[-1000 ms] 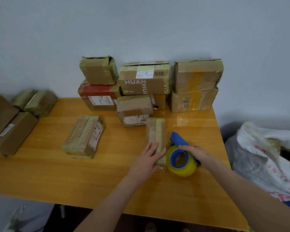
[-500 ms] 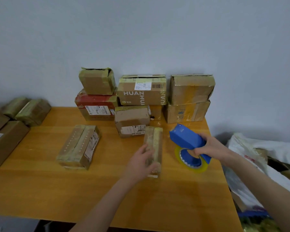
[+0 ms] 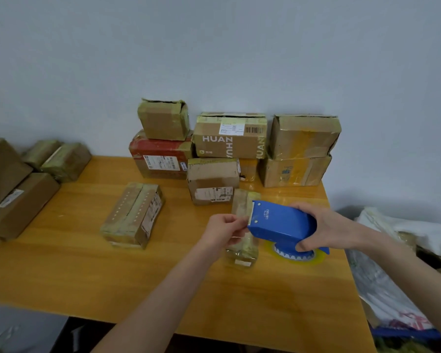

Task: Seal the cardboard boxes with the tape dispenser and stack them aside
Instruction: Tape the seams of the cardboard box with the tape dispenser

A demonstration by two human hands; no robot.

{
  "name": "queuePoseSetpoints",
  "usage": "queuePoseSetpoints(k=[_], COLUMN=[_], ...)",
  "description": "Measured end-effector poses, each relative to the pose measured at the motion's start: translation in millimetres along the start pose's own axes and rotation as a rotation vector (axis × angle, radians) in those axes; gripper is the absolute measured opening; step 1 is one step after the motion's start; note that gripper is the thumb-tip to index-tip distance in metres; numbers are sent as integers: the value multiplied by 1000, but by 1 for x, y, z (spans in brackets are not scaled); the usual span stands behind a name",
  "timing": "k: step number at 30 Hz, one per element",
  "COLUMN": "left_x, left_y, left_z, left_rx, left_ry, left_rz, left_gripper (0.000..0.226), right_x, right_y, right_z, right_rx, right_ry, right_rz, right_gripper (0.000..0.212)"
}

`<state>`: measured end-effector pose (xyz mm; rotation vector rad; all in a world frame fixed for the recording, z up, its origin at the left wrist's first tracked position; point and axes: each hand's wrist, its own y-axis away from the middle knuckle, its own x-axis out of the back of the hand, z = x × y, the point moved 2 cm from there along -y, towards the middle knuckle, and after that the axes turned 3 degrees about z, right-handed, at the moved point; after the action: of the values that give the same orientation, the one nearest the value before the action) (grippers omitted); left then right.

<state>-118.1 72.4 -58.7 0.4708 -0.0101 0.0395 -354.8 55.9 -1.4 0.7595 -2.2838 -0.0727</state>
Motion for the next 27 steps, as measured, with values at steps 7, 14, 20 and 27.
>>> queuePoseSetpoints(k=[7, 14, 20, 27], left_x=[14, 73, 60, 53], left_y=[13, 20, 11, -7], left_z=[-14, -37, -62, -70], left_rx=[-89, -62, -16, -6], left_ry=[-138, -171, -218, -308], left_rz=[127, 295, 324, 350], left_gripper=[21, 18, 21, 24], right_x=[-16, -15, -35, -57], right_y=[3, 27, 26, 15], right_z=[-1, 42, 69, 84], right_rx=[51, -79, -146, -200], right_ry=[190, 199, 238, 314], right_rz=[51, 0, -17, 2], right_gripper=[66, 62, 65, 71])
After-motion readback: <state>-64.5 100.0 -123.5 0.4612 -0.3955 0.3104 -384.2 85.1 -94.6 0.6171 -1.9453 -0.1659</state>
